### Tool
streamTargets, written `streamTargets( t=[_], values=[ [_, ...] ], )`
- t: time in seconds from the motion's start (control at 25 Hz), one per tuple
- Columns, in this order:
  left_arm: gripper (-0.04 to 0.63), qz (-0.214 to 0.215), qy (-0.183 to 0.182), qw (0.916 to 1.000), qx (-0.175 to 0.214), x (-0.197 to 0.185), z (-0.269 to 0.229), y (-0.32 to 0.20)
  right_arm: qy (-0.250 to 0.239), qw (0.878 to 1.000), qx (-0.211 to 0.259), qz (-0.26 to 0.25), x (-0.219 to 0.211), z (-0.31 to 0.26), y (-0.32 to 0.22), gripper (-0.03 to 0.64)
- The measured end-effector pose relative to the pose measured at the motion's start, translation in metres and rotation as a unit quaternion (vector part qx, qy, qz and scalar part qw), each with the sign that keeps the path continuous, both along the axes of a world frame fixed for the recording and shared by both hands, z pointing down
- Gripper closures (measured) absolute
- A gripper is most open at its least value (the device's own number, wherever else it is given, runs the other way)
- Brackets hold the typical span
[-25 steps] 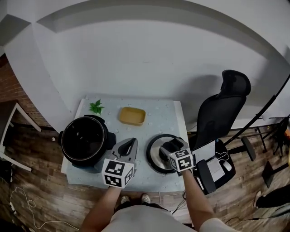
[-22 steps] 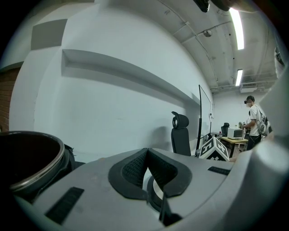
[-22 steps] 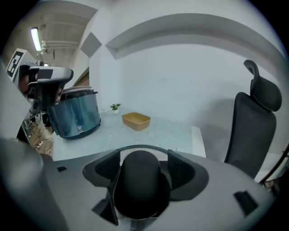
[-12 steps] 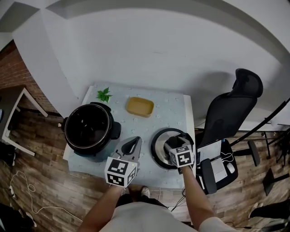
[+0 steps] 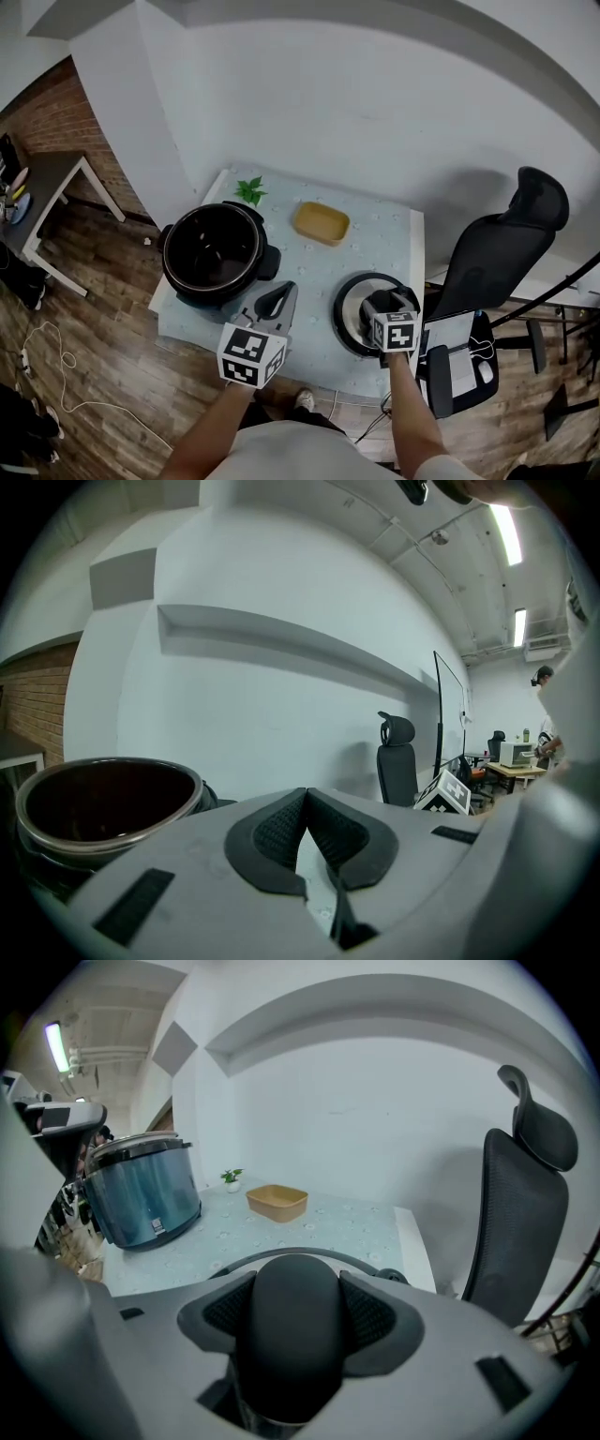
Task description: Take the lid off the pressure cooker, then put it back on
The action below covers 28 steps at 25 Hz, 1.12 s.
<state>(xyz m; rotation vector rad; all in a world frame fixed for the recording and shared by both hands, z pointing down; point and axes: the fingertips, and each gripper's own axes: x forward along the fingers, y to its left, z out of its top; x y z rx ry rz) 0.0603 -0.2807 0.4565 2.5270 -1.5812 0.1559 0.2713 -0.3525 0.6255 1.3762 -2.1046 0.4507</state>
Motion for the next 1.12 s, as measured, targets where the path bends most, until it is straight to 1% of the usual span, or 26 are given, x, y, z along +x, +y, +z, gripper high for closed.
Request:
streamTargets(
  t=[0.16,0.36,0.56,0.72,0.88,1.12],
  values=[
    [0.581,-0.009,0.001,0.9999,0.012,-0.02,-0.014,0.003,-0.014,1.0,0.009,0.003,-0.007,-0.024,-0.005,0.342],
    [0.581,-0.023,-0.008,0.9994,0.022,-0.048,-0.033,0.001,-0.035,0.998,0.052,-0.019,-0.035,-0.092,-0.016,0.342],
    [0.582,-0.048,-0.015,0.9982,0.032,-0.087,-0.053,-0.001,-0.056,0.993,0.094,-0.052,-0.076,-0.169,-0.02,0.342],
    [0.581,-0.064,-0.016,0.9971,0.038,-0.12,-0.063,0.0,-0.067,0.987,0.119,-0.084,-0.116,-0.214,-0.019,0.342],
    [0.581,-0.08,-0.013,0.9959,0.039,-0.15,-0.068,0.004,-0.071,0.983,0.13,-0.111,-0.157,-0.24,-0.02,0.342],
    [0.582,-0.105,-0.011,0.9936,0.039,-0.199,-0.069,0.014,-0.071,0.977,0.128,-0.154,-0.226,-0.254,-0.016,0.342]
  ],
)
